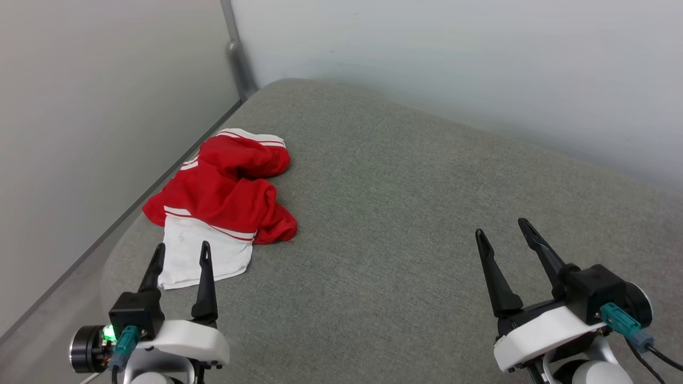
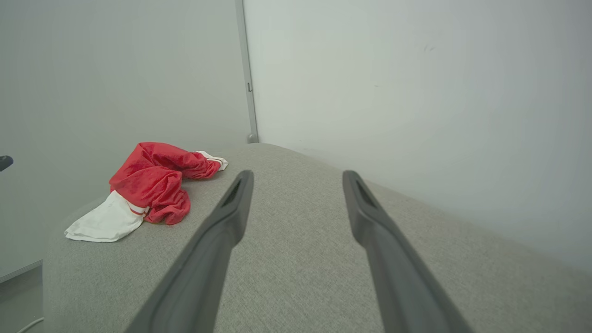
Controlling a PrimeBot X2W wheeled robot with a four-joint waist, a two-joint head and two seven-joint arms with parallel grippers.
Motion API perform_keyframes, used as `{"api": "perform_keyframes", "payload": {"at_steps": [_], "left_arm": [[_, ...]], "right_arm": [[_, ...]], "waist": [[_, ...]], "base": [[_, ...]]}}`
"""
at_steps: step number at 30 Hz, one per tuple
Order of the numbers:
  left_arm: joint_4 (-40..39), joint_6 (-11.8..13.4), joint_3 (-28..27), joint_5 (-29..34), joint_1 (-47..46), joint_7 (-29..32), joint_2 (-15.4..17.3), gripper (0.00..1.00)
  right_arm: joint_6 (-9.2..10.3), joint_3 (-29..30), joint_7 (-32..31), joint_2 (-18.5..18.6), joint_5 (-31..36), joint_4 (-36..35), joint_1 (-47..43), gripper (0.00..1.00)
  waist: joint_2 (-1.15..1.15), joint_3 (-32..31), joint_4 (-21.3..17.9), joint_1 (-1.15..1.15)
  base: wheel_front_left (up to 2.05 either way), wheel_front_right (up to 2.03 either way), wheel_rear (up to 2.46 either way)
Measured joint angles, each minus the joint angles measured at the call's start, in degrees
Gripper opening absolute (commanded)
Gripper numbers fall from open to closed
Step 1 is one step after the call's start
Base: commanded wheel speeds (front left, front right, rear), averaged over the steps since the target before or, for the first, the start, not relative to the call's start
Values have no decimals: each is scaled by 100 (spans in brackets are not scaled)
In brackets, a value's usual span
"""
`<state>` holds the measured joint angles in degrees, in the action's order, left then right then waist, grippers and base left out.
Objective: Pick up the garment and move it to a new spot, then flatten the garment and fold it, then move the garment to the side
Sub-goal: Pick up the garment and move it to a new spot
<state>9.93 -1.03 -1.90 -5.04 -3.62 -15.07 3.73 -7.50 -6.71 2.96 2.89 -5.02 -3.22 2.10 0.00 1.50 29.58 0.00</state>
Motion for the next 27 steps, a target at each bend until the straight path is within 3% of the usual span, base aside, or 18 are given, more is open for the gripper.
{"api": "perform_keyframes", "payload": {"at_steps": [6,13,27], "left_arm": [[62,-100,-92,-34,-383,0,88,100],[661,-253,-361,-478,-1548,336,348,100],[2341,-537,-625,-1406,-3333,3214,1424,100]], "right_arm": [[0,-54,-76,0,60,-86,144,100],[0,-36,-257,99,152,-301,391,100],[0,-22,-348,313,153,-550,1012,100]], "waist": [[0,205,-100,0],[0,675,-342,0],[0,1960,-928,1]], "base": [[0,0,0],[0,0,0],[0,0,0]]}}
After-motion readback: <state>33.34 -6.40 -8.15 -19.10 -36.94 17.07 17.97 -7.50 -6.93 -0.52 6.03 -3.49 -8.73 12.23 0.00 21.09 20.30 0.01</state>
